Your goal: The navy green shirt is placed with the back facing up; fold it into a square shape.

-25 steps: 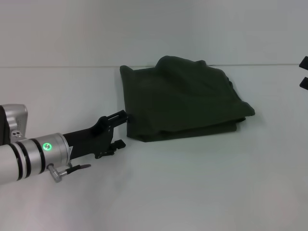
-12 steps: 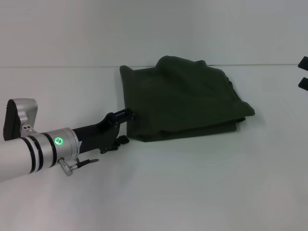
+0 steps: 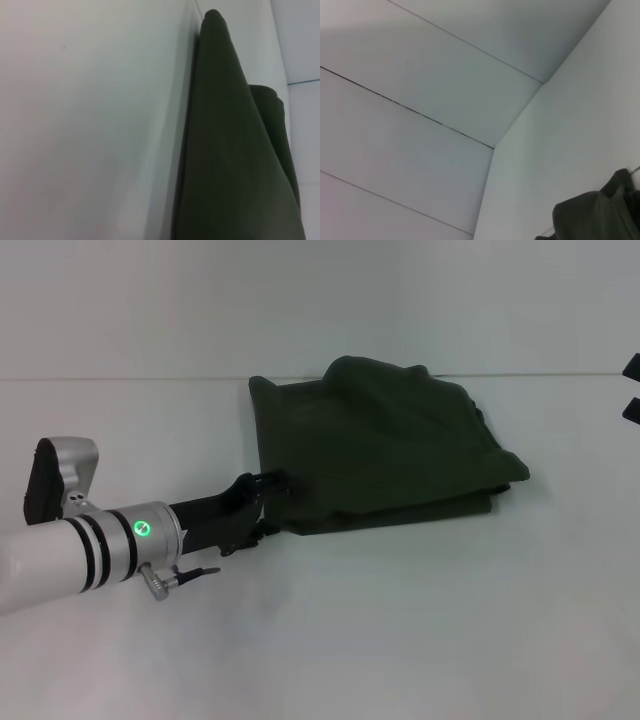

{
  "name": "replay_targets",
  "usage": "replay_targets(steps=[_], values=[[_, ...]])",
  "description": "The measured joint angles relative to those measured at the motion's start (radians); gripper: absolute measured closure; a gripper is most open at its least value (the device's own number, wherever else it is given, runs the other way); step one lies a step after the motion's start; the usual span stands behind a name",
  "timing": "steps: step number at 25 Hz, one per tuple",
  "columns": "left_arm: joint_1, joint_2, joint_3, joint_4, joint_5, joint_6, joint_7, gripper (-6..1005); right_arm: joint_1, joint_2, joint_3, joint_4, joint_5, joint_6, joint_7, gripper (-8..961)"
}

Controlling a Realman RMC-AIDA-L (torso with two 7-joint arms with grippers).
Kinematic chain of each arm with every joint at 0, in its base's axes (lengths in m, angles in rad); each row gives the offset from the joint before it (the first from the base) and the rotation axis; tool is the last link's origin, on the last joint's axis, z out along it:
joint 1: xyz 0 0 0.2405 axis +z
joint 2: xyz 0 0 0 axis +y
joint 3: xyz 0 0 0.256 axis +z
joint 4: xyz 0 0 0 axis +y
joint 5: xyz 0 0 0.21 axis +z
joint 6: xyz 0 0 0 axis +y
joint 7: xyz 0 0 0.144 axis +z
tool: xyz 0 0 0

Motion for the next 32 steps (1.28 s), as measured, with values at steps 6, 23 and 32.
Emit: replay_targets(steps=[6,23,32], values=[[-0.002,0.004,0.001,0.006,0.001,0.014,0.026,330,0.000,0.001,0.000,0.001,0.000,0.003,0.000,63],[0.003,0.006,0.001,0.008,0.003,0.037,0.105,878,0.005,-0.001,-0.005,0.025,-0.004,0.004,0.002,64],[0.059,0.021,-0.001,0.063,0.047,0.222,0.150,962,0.007,-0.001,-0.008,0.026,-0.006,0.006,0.009,65]])
